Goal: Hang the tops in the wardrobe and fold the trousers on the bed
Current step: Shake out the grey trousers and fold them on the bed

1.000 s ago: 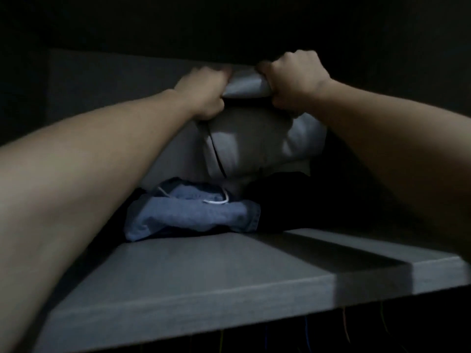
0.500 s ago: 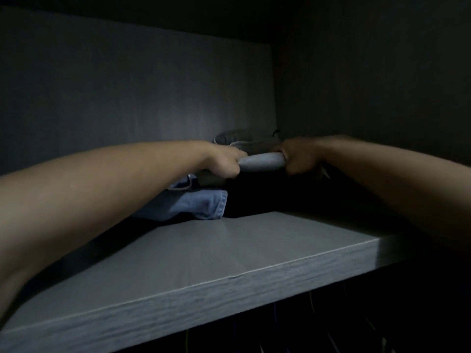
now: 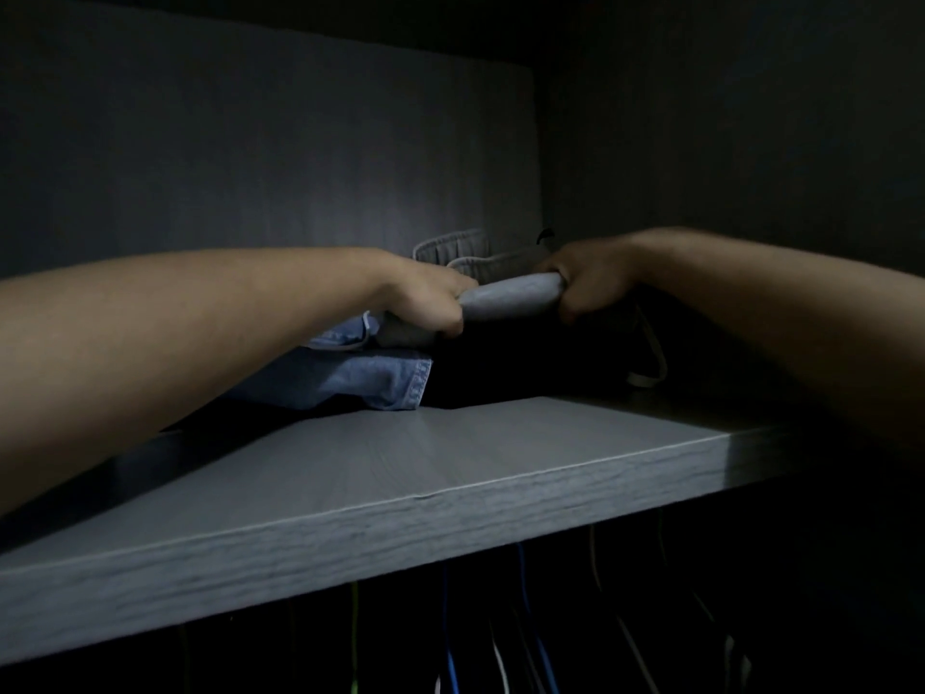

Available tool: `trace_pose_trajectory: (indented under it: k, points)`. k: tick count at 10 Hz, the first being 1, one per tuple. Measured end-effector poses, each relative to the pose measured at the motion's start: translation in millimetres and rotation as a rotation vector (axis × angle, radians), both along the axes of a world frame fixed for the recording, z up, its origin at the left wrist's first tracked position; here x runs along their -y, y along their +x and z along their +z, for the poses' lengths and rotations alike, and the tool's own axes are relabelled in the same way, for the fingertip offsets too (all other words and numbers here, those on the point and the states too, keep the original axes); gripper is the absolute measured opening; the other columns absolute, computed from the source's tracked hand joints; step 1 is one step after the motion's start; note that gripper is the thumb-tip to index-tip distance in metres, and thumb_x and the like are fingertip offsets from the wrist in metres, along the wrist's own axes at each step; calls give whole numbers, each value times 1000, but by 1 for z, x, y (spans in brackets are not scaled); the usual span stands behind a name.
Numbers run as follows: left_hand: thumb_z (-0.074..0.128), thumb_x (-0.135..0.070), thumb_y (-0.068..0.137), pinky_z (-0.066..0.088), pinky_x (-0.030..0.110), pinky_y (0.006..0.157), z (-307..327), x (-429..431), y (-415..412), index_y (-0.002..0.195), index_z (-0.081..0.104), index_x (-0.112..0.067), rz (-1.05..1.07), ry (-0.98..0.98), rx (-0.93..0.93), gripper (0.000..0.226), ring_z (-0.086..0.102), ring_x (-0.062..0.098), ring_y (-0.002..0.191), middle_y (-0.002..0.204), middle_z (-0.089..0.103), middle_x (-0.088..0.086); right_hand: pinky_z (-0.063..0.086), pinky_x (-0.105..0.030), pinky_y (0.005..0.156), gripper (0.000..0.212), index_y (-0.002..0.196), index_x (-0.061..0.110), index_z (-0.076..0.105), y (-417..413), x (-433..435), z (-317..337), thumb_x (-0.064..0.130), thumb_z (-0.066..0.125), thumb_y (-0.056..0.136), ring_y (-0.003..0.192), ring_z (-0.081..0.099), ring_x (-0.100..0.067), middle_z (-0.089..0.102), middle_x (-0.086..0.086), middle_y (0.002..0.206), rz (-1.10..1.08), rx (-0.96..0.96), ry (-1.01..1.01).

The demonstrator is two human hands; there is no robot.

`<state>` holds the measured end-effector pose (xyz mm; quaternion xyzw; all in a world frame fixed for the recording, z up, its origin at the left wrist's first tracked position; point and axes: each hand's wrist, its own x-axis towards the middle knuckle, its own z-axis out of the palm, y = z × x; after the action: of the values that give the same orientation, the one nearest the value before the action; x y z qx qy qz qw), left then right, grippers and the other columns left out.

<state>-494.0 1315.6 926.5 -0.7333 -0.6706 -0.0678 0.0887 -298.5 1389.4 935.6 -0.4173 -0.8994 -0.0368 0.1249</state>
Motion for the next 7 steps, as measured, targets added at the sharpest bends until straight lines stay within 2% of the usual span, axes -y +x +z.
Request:
trace_pose_trajectory:
  k: [1, 2, 3, 4, 5, 6, 7]
  points:
    - [57, -38, 65, 42, 37, 69, -1, 6, -5, 100, 61, -10, 42, -69, 308, 45, 55, 29, 80, 92, 62, 19, 50, -30, 65, 27, 93, 12, 72, 6, 6, -4, 31, 64, 76, 73, 65, -26, 71, -15, 89, -36, -156, -322]
    - [48, -41, 77, 41, 37, 72, 5, 0, -10, 99, 67, -6, 36, 71, 511, 45, 56, 28, 78, 89, 61, 23, 48, -35, 82, 32, 98, 18, 70, -2, 0, 3, 38, 46, 94, 94, 64, -24, 69, -11, 110, 48, -368, -95]
    - [37, -26, 95, 47, 37, 80, 9, -7, -9, 108, 64, -8, 44, 231, 415, 35, 62, 33, 95, 115, 63, 15, 36, -35, 110, 38, 139, 28, 55, -19, -5, -5, 31, 38, 105, 130, 49, -24, 49, -3, 148, 117, -204, 217]
    - [40, -39, 96, 50, 45, 99, 1, -16, -6, 119, 60, -6, 164, 95, 315, 45, 63, 33, 107, 121, 64, 15, 27, -31, 112, 45, 149, 20, 42, -21, -19, -18, 32, 35, 106, 140, 38, -25, 41, -6, 154, 73, -176, 0]
    - [45, -49, 91, 53, 45, 95, -3, -25, -4, 125, 50, -1, 251, 101, 355, 59, 65, 31, 102, 115, 63, 16, 32, -35, 113, 46, 147, 10, 43, -24, -28, -24, 28, 35, 105, 134, 44, -28, 45, -13, 148, 31, -224, -140]
    - [37, -48, 98, 47, 41, 97, -5, -24, -2, 132, 48, -1, 258, 199, 161, 59, 58, 34, 112, 126, 59, 18, 32, -37, 112, 46, 145, 11, 44, -24, -27, -25, 31, 37, 104, 136, 42, -30, 46, -13, 147, 35, -256, -128]
    - [17, -42, 106, 31, 31, 104, -9, -4, 16, 136, 52, -9, 171, 206, -21, 56, 48, 29, 126, 139, 52, 15, 33, -38, 110, 47, 143, 13, 47, -18, -18, -21, 37, 41, 103, 136, 42, -32, 47, -13, 147, 5, -199, -104]
